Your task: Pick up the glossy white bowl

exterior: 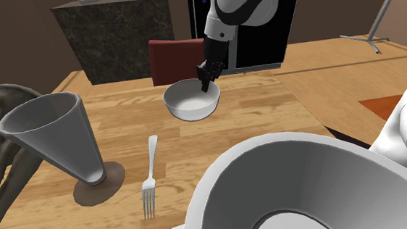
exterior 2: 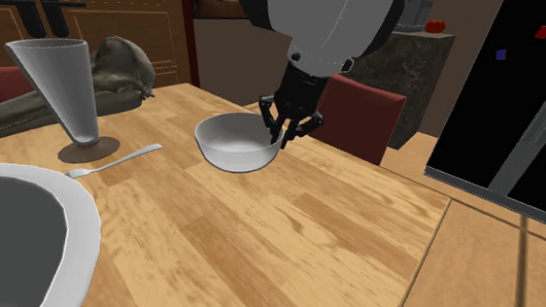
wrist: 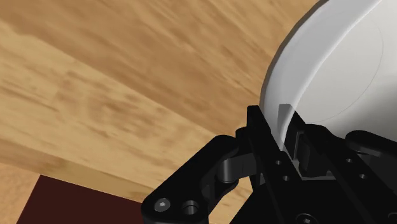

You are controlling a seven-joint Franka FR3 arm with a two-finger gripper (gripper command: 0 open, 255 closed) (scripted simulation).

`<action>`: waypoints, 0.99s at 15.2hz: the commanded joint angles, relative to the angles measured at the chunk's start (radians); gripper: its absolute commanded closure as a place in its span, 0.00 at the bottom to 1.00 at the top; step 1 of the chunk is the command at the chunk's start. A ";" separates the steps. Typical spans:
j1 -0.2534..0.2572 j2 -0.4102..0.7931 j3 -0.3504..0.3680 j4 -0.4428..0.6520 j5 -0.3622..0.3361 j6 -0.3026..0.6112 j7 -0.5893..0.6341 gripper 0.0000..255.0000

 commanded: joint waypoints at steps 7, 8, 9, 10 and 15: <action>-0.002 -0.018 -0.002 0.034 -0.009 -0.051 0.014 1.00; -0.003 -0.022 -0.003 0.043 -0.011 -0.064 0.017 1.00; -0.003 -0.025 -0.003 0.052 -0.012 -0.077 0.021 1.00; -0.004 -0.029 -0.004 0.062 -0.014 -0.090 0.024 1.00; -0.006 -0.043 -0.006 0.113 -0.023 -0.154 0.041 1.00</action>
